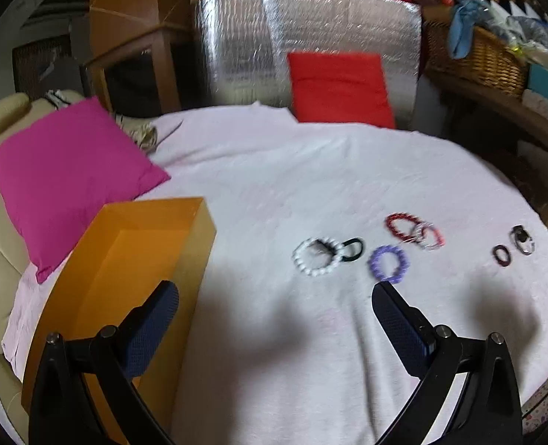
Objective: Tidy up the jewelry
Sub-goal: 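Grasp the purple beaded bracelet with the left gripper while the right grasps the dark red ring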
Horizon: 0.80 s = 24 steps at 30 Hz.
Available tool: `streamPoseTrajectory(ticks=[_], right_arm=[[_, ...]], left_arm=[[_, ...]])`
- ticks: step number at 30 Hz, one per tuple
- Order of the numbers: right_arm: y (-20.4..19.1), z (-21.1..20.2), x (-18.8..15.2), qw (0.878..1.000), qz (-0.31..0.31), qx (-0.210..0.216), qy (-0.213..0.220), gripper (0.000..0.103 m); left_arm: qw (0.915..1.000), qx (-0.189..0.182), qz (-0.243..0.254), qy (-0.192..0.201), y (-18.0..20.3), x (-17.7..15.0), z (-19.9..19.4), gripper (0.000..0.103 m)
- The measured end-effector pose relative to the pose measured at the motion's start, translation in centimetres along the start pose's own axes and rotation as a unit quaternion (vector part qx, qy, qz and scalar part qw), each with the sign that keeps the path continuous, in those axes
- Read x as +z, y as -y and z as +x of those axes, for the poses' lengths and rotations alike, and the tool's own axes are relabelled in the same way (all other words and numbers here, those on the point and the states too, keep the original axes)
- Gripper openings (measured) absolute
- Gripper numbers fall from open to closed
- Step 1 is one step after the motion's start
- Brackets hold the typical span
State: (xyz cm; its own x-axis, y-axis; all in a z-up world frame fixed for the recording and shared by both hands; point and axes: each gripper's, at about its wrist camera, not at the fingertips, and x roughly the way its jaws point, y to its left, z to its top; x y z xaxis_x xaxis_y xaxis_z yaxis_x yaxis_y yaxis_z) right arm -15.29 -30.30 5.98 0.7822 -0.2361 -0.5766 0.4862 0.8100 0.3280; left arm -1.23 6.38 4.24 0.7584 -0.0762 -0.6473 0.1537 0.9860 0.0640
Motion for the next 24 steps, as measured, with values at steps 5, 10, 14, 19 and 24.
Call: streamPoseTrajectory(ticks=[5, 10, 14, 19, 24], right_arm=[[2.6, 4.5, 2.0, 0.997, 0.046, 0.02, -0.06, 0.081], [1.2, 10.3, 2.5, 0.992, 0.028, 0.005, -0.124, 0.056], [0.6, 14.4, 2.5, 0.988, 0.009, -0.046, -0.148, 0.046], [0.9, 18.3, 1.7, 0.982, 0.009, -0.065, -0.175, 0.033], [-0.6, 19.6, 0.9, 0.979, -0.039, -0.099, -0.172, 0.007]], left_arm=[[0.9999, -0.005, 0.003, -0.015, -0.6, 0.3, 1.7, 0.103], [0.9973, -0.042, 0.02, -0.056, 0.1, 0.7, 4.7, 0.103], [0.995, -0.054, 0.031, -0.079, 0.2, 0.7, 6.8, 0.103], [0.9931, -0.069, 0.026, -0.092, -0.3, 1.0, 8.7, 0.098], [0.9888, -0.107, 0.029, -0.1, 1.0, 1.2, 9.7, 0.071]])
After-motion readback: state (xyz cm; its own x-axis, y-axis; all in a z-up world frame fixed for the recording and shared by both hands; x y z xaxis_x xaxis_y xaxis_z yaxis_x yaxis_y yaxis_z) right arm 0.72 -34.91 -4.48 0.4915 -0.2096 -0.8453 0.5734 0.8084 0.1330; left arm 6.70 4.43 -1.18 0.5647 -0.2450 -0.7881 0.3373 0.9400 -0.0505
